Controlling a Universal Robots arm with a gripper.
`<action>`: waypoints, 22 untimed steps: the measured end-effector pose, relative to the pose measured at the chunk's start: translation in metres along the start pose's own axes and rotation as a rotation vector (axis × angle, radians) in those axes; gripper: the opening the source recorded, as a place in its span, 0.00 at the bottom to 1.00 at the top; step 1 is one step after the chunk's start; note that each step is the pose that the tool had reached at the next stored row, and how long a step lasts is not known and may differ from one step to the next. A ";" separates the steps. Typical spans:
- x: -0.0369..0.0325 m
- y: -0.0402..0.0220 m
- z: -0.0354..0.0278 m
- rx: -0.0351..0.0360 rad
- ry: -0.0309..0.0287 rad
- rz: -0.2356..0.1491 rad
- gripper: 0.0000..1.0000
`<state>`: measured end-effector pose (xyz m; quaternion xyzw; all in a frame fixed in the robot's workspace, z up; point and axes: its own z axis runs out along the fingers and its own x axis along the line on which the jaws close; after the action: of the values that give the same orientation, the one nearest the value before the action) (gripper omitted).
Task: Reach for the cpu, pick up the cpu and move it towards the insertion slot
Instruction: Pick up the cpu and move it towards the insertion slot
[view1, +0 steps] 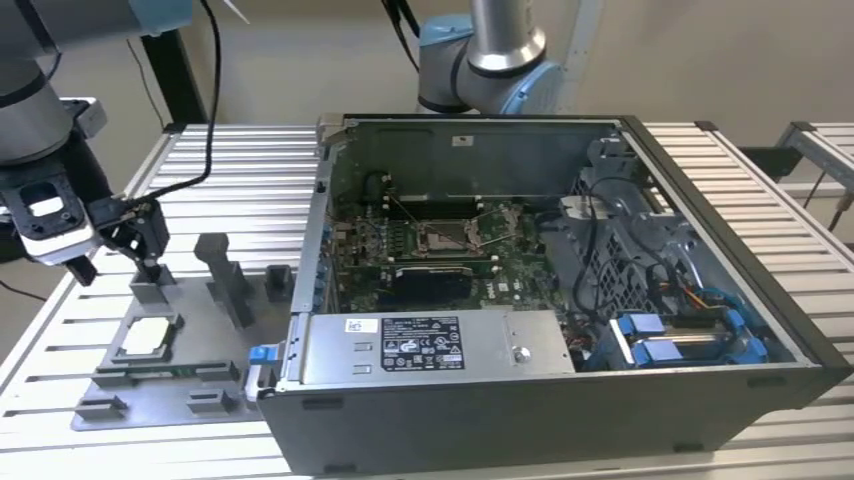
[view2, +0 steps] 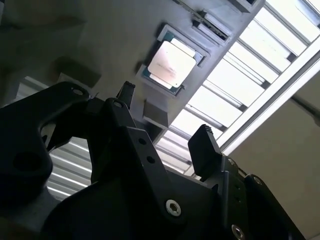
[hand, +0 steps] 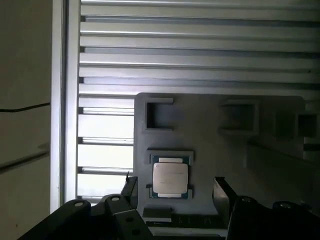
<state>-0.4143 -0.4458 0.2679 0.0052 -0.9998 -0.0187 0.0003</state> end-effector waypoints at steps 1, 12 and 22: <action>0.0000 -0.0001 0.0018 -0.0001 0.0000 0.000 1.00; 0.0019 -0.0076 0.0196 -0.0007 0.0000 0.000 1.00; 0.0020 -0.0149 0.0358 -0.0008 0.0000 0.000 1.00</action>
<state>-0.4161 -0.4594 0.2315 0.0051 -0.9998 -0.0191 0.0003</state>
